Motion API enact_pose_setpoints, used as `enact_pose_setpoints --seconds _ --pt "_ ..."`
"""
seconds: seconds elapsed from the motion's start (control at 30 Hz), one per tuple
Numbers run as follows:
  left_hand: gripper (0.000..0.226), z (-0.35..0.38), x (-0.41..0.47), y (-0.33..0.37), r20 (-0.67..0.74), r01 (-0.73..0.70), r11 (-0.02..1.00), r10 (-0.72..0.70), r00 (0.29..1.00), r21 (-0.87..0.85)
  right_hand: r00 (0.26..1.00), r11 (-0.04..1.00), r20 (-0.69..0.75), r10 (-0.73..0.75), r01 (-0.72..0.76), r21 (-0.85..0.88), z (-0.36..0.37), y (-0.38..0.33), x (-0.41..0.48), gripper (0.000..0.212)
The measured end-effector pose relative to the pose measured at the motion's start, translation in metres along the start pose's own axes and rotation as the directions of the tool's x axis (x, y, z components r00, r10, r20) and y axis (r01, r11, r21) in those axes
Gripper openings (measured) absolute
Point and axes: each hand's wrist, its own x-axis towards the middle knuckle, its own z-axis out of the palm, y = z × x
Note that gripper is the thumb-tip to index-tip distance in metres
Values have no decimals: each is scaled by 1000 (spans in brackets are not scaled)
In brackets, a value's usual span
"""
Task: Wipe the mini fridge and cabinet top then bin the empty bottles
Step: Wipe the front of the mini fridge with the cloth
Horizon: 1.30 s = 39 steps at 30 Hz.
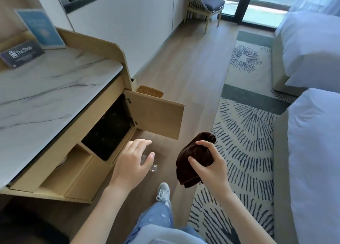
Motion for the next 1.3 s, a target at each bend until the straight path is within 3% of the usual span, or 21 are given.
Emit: enact_pose_setpoints --seconds 0.3,0.57,0.77,1.1,1.3 --pt "51 20 118 -53 -48 178 983 -179 983 -35 984 996 165 -73 79 -32 59 8 158 48" --pt "53 0 203 -91 -157 339 939 -344 926 -58 918 992 384 -98 119 -32 122 -12 289 47" --pt "43 -12 201 -121 -269 481 875 -476 837 -50 776 981 618 -127 190 -36 183 -24 343 50" --pt "39 33 187 -132 -368 783 613 -756 542 -106 447 969 884 -139 244 29 279 11 396 48" --pt "46 75 207 -163 -359 815 576 -774 522 -58 385 969 914 -130 242 36 322 58 411 49"
